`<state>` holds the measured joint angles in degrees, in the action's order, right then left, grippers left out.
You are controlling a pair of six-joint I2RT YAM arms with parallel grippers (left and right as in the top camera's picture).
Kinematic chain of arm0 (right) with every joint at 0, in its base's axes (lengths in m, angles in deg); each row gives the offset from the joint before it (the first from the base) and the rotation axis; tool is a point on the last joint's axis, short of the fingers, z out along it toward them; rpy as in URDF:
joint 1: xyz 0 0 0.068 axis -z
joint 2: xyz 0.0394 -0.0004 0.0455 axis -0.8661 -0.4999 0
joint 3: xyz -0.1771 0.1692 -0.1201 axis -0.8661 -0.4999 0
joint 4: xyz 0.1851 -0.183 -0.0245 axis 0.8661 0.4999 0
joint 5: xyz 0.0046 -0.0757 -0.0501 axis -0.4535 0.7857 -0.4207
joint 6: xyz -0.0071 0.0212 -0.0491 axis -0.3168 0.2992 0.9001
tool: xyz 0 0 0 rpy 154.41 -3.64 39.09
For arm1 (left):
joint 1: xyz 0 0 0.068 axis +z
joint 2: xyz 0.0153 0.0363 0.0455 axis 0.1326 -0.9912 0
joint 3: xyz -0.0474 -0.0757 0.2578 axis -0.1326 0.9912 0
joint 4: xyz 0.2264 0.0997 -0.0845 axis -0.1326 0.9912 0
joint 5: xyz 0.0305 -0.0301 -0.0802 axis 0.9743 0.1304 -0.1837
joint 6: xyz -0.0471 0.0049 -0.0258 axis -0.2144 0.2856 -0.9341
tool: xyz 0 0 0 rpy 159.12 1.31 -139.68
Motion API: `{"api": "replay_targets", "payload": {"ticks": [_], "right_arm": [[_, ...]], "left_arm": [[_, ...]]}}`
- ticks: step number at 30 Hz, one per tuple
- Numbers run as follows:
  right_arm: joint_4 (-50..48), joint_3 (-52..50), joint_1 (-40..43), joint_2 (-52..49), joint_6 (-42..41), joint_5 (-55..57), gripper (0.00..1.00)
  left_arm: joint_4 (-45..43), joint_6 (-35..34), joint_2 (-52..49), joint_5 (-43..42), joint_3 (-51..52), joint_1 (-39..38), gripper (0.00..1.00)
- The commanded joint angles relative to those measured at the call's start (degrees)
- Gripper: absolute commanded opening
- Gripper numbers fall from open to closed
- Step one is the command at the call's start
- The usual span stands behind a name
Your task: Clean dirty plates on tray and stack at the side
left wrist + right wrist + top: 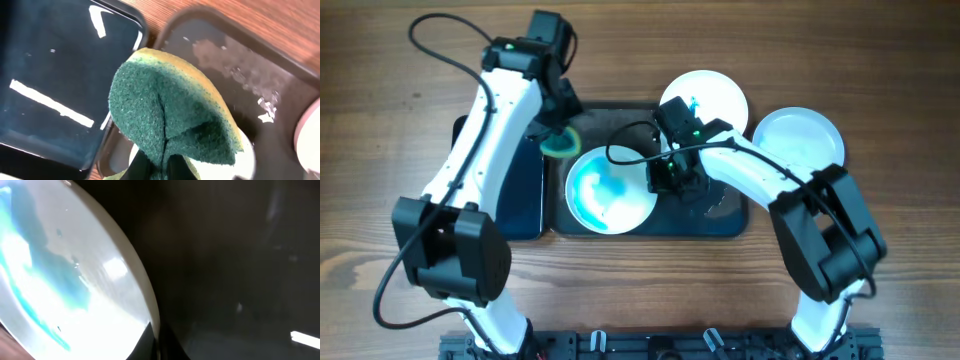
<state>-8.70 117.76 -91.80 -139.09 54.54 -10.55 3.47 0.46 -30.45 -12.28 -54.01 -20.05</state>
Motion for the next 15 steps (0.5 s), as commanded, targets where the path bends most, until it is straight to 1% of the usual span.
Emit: {"api": "replay_targets", "payload": {"ticks": [1, 4, 9, 12, 15], "right_arm": [[1.9, 0.4, -1.5, 8.2, 2.1, 11.7, 0.04], [4.0, 0.4, -3.1, 12.0, 2.3, 20.8, 0.04], [7.7, 0.4, -7.8, 17.9, 2.3, 40.4, 0.04], [9.6, 0.4, -11.2, 19.8, 2.2, 51.9, 0.04], [10.8, 0.4, -14.4, 20.6, 2.2, 60.7, 0.04]], "left_arm": [[0.1, 0.9, 0.7, -0.9, -0.4, 2.7, 0.04], [0.1, 0.9, 0.5, -0.9, -0.4, 3.0, 0.04], [-0.1, 0.9, 0.2, -0.9, -0.4, 2.9, 0.04], [-0.5, 0.8, 0.2, -0.9, -0.4, 2.9, 0.04], [-0.6, 0.7, 0.2, -0.9, -0.4, 2.9, 0.04]]}}
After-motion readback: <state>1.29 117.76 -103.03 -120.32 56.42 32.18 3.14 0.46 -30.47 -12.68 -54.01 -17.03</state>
